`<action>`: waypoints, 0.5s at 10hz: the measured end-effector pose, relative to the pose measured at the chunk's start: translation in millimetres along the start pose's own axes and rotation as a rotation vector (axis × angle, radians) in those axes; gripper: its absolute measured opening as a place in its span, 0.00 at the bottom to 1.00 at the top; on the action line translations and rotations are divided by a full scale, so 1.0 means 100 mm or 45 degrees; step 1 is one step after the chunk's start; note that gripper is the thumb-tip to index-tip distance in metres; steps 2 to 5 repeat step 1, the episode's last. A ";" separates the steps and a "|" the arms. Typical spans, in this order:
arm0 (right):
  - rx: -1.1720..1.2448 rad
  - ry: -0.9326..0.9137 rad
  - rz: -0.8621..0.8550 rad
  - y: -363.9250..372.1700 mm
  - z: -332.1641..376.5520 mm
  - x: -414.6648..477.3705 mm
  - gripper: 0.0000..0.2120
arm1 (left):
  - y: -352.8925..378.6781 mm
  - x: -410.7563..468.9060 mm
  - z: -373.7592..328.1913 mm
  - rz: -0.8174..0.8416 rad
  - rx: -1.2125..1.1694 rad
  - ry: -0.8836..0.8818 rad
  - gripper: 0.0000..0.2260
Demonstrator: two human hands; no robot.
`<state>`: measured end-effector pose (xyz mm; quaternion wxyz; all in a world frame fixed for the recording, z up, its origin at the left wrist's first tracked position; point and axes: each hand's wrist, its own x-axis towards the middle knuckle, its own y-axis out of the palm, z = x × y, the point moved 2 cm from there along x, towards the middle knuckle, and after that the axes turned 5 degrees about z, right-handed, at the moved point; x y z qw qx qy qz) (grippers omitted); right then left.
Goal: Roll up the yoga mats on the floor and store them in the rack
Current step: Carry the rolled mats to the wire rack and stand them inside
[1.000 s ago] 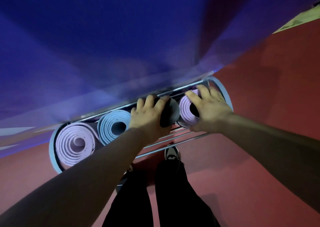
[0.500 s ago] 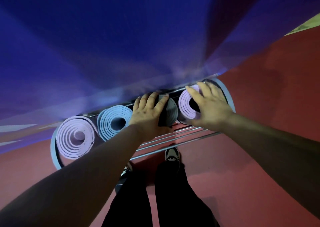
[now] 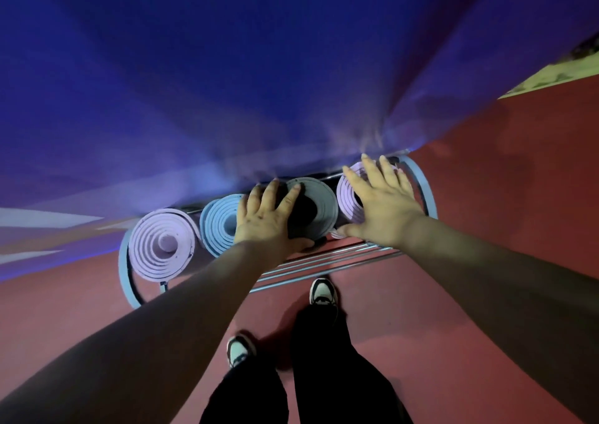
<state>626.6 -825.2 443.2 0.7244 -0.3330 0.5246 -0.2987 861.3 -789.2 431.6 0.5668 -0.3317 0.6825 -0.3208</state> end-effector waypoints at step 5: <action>0.021 -0.035 0.012 -0.07 0.27 -0.10 0.57 | -0.10 -0.17 0.22 0.031 -0.050 -0.062 0.51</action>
